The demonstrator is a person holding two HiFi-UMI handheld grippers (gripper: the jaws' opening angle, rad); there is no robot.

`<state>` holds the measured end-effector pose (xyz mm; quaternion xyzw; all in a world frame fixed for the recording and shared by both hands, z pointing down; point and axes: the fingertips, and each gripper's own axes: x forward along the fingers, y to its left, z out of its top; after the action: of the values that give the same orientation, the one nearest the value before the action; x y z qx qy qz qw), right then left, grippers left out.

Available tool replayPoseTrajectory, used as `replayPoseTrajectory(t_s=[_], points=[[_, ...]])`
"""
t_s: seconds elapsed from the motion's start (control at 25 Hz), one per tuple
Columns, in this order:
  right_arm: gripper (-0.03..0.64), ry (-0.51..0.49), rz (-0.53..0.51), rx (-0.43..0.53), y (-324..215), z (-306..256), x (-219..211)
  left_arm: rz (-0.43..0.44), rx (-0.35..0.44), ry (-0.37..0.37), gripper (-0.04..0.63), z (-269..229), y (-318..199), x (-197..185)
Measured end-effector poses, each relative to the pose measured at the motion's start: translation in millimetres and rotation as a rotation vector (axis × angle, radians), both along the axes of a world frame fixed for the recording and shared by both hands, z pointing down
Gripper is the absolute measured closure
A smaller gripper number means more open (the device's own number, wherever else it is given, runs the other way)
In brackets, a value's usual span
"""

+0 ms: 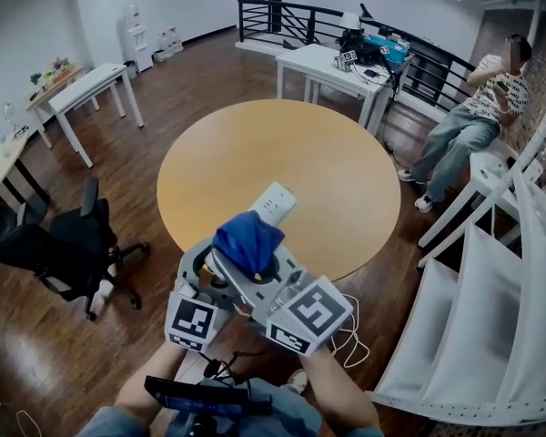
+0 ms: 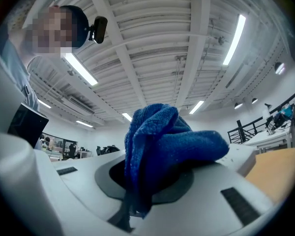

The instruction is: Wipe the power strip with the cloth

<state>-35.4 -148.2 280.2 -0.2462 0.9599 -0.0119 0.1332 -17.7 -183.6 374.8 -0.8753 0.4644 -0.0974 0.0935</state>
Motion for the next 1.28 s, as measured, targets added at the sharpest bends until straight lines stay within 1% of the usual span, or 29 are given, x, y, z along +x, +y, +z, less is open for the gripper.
replayPoseTrajectory(t_s=[0.08,0.2,0.28,0.4,0.6,0.76,0.92,1.28], points=[[0.555,-0.034,0.046,0.009,-2,-5,19,-0.005,-0.030,0.048,0.308,0,-1,-5],[0.555,-0.055,0.100,0.010,-8,-6,41,-0.023,-0.053,0.111,0.310,-4,-5,-16],[0.555,-0.057,0.117,0.000,-9,-3,49,-0.026,-0.059,0.145,0.310,-9,-7,-21],[0.555,-0.048,0.117,-0.013,-10,3,50,-0.025,-0.048,0.171,0.310,-15,-8,-24],[0.555,-0.052,0.124,-0.018,-14,5,51,-0.001,-0.042,0.175,0.310,-22,-3,-19],[0.555,-0.061,0.153,-0.018,-21,2,62,0.005,-0.015,0.173,0.310,-21,0,-24],[0.555,-0.069,0.182,-0.008,-25,-5,76,0.042,-0.022,0.162,0.310,-26,10,-16],[0.555,-0.071,0.233,0.002,-37,-16,100,0.062,-0.016,0.143,0.310,-28,14,-14]])
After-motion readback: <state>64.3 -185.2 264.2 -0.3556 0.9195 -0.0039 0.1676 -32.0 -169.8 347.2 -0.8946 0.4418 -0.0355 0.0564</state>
